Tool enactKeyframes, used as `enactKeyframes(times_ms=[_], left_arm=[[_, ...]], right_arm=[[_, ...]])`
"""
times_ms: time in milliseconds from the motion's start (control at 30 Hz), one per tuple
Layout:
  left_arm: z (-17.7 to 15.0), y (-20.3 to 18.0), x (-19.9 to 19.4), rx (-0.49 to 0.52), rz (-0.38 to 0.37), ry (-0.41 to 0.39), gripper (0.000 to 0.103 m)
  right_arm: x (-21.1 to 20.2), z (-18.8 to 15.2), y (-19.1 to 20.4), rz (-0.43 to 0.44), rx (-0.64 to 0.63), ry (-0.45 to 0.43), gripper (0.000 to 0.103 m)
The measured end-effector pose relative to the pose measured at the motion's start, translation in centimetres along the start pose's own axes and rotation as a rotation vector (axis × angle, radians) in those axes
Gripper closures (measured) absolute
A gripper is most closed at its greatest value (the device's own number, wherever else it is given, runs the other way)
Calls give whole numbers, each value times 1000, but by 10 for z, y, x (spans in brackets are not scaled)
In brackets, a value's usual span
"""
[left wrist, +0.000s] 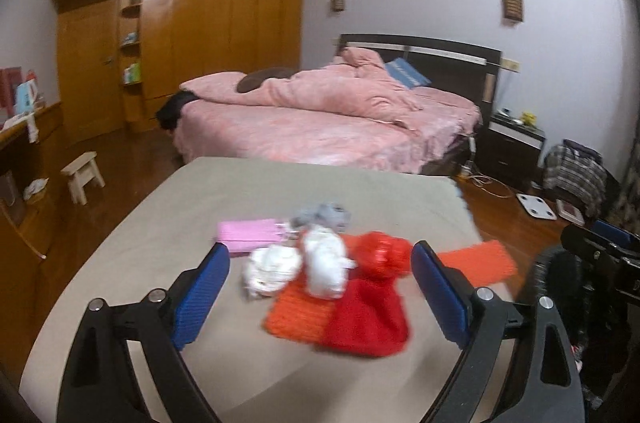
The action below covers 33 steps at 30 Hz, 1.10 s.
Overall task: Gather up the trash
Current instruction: 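Return both grippers to the remaining trash on the table, then grasp the red plastic bag with the right gripper while the left gripper grasps the white tissue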
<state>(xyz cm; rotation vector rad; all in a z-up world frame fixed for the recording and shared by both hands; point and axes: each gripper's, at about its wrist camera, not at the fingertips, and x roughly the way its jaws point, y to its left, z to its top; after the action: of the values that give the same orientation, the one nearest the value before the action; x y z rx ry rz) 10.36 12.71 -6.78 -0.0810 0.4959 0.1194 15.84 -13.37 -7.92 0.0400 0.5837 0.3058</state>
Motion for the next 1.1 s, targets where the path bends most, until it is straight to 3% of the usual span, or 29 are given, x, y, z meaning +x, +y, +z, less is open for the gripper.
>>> enactKeyframes(times_ms=[500, 867, 933, 1100], left_arm=[[-7, 47, 40, -13, 66, 31, 13], [-10, 64, 48, -34, 80, 39, 13], [-10, 65, 49, -35, 81, 39, 13], [-10, 65, 49, -36, 80, 41, 13]], right_arm=[[97, 4, 66, 78, -66, 85, 7], [136, -5, 87, 113, -121, 156, 8], [141, -6, 90, 131, -128, 175, 20], [144, -9, 95, 178, -143, 207, 37]])
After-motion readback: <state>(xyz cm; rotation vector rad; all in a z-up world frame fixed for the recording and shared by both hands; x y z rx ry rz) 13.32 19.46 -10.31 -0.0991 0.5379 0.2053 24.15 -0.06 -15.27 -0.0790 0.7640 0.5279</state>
